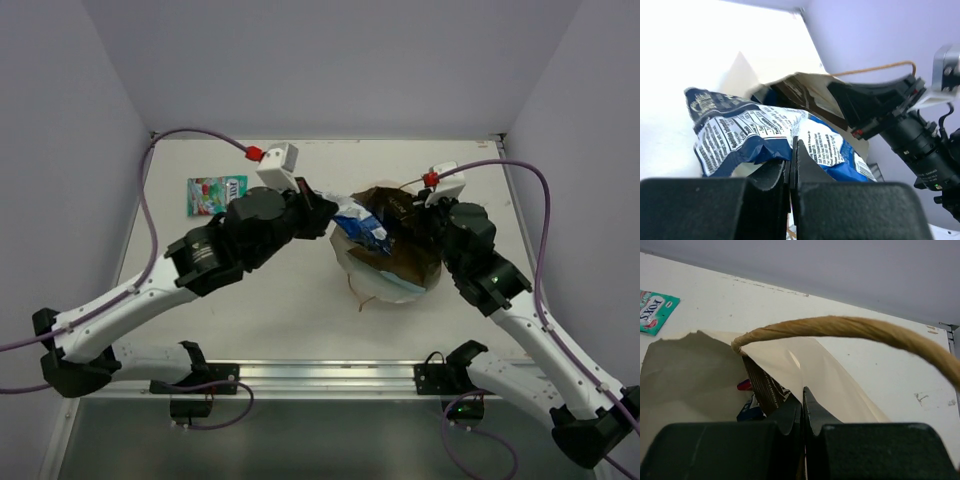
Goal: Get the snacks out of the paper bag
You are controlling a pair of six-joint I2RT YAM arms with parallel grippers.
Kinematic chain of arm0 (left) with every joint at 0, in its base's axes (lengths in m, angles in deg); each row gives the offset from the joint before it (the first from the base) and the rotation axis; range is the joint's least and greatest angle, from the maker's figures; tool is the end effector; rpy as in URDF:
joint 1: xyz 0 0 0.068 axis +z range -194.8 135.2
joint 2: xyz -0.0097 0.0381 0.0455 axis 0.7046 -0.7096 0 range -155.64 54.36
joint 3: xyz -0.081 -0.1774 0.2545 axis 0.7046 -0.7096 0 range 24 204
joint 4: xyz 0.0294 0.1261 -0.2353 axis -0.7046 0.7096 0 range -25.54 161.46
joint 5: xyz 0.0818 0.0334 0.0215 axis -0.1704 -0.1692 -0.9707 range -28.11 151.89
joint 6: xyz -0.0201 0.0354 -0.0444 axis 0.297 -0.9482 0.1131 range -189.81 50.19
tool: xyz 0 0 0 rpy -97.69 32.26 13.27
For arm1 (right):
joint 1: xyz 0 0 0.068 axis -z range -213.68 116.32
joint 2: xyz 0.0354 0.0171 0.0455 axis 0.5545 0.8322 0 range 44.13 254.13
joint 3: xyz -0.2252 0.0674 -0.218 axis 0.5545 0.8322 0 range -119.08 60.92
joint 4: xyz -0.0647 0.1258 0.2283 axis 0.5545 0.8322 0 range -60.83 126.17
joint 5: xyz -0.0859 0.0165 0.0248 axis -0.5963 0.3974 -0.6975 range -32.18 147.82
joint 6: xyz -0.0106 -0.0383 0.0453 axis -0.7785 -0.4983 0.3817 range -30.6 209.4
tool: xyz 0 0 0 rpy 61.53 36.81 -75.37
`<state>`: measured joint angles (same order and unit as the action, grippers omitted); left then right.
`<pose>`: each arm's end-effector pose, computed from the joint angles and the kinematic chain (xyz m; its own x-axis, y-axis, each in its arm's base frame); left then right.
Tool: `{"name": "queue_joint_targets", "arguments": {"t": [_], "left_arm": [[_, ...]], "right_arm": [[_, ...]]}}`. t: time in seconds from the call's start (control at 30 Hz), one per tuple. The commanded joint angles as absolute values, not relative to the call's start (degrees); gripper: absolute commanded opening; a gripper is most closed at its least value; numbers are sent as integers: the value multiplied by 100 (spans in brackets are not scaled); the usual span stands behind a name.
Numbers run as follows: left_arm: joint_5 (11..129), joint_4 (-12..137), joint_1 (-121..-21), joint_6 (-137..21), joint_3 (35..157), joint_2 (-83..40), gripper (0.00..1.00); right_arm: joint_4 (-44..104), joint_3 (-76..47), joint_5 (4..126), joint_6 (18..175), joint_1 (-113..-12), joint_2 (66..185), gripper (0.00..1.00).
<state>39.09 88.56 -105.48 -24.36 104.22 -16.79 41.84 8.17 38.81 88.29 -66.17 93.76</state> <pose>0.1471 -0.2270 0.4790 -0.5313 -0.3958 -0.7491 0.3448 0.7067 -0.6179 0.1602 0.0848 0.4065 -0.1353 -0.1079 -0.9849 -0.2398 0.9681 -0.0731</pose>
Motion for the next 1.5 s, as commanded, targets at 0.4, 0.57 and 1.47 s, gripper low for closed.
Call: {"name": "queue_joint_targets", "arguments": {"t": [0.4, 0.57, 1.47], "left_arm": [[4306, 8716, -7663, -3887, 9774, -1453, 0], [5432, 7222, -6968, -3826, 9843, -2891, 0], [6093, 7008, -6912, -2833, 7593, -946, 94]], "right_arm": [[4297, 968, 3707, 8746, -6550, 9045, 0], [4324, 968, 3813, 8773, -6558, 9071, 0], [4526, 819, 3901, 8650, -6558, 9159, 0]]}}
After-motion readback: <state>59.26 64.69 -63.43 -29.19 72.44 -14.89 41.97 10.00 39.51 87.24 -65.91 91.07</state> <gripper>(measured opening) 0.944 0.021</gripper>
